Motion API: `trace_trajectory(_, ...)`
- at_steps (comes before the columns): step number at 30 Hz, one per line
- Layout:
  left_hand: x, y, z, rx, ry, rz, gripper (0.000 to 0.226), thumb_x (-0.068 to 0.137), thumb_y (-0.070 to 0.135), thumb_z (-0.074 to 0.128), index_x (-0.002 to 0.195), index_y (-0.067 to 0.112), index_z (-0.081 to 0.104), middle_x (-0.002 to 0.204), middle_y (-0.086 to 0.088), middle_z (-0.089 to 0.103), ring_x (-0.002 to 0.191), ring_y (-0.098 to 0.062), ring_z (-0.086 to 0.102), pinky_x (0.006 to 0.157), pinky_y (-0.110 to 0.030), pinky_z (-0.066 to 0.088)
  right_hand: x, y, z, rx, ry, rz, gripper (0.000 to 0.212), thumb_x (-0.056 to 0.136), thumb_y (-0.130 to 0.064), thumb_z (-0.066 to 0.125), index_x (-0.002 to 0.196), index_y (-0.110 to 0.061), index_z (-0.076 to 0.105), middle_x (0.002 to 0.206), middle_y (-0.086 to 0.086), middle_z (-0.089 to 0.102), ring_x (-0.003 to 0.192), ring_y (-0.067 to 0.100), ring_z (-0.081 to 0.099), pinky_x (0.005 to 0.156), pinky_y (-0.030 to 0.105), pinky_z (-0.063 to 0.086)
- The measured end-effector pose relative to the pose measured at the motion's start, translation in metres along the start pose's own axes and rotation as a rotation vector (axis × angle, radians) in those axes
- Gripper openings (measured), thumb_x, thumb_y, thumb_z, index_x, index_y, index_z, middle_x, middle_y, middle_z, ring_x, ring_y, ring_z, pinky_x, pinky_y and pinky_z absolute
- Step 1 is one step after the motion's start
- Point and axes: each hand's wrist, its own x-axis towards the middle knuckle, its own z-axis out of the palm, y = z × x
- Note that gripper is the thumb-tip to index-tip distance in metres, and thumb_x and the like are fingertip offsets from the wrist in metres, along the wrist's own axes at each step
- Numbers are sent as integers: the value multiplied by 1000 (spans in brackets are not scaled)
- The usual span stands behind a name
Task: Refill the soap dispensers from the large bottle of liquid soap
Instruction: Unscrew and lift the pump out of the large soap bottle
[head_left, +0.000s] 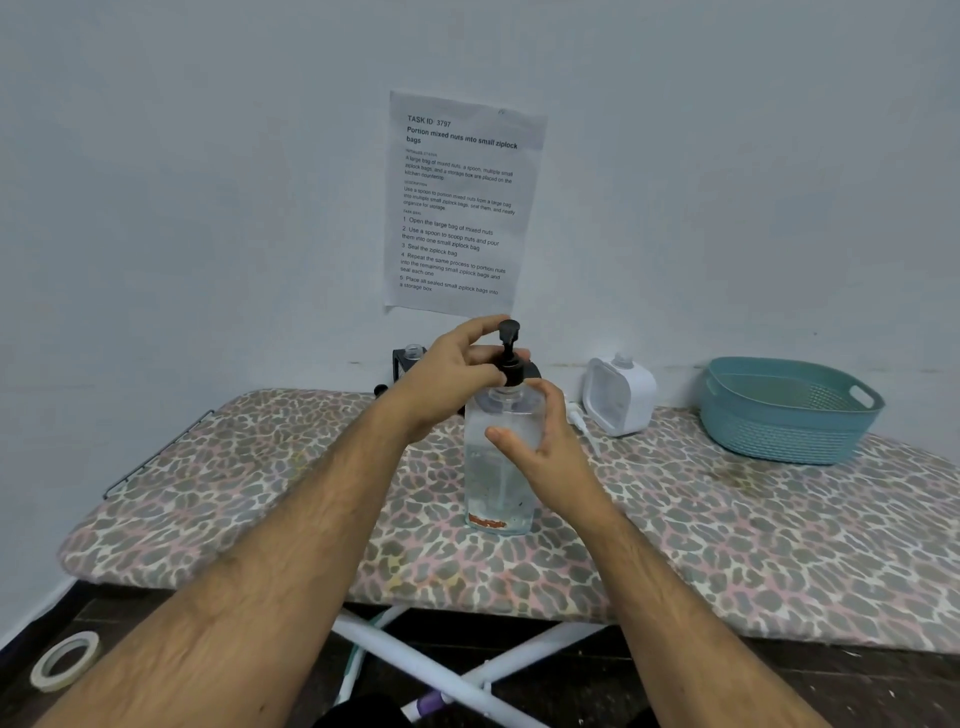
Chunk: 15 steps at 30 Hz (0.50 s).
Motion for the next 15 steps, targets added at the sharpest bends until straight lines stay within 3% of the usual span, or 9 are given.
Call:
trace_trajectory(5,-1,-1,1,-6,117,17,62,78,0,79,132,14,54,101,-7,76,97,-21,73,99,-42,52,0,0,-1,6,-2,-5,61,92,-29,69,138,-31,30,120,-35,37,96,-36,40,73,-7,35)
trace_trajectory(9,1,2,12,104,189,56,62,73,12,86,127,21,57,88,1,69,85,-9,70,90,-34,54,1,1,0,-13,-4,-15,61,91,-35,69,134,-41,27,125,-33,38,105,-30,40,78,-5,33)
trace_trajectory(12,0,1,13,93,101,6,89,79,21,83,151,26,31,115,7,62,110,-4,59,101,-30,43,2,1,0,-4,-8,0,64,91,-37,69,138,-41,26,130,-29,40,110,-17,45,82,-1,33)
trace_trajectory(14,-1,-1,11,19,53,-13,90,87,19,75,156,27,19,130,8,61,123,-7,56,113,-36,35,1,1,0,-5,-3,-6,62,91,-34,69,137,-38,28,123,-35,39,103,-28,43,77,-5,34)
trace_trajectory(15,-2,-3,9,-15,45,-15,85,91,13,69,156,27,18,129,8,65,121,-9,59,115,-41,35,2,2,0,0,0,-6,62,91,-33,70,137,-35,29,121,-36,39,99,-32,42,75,-6,35)
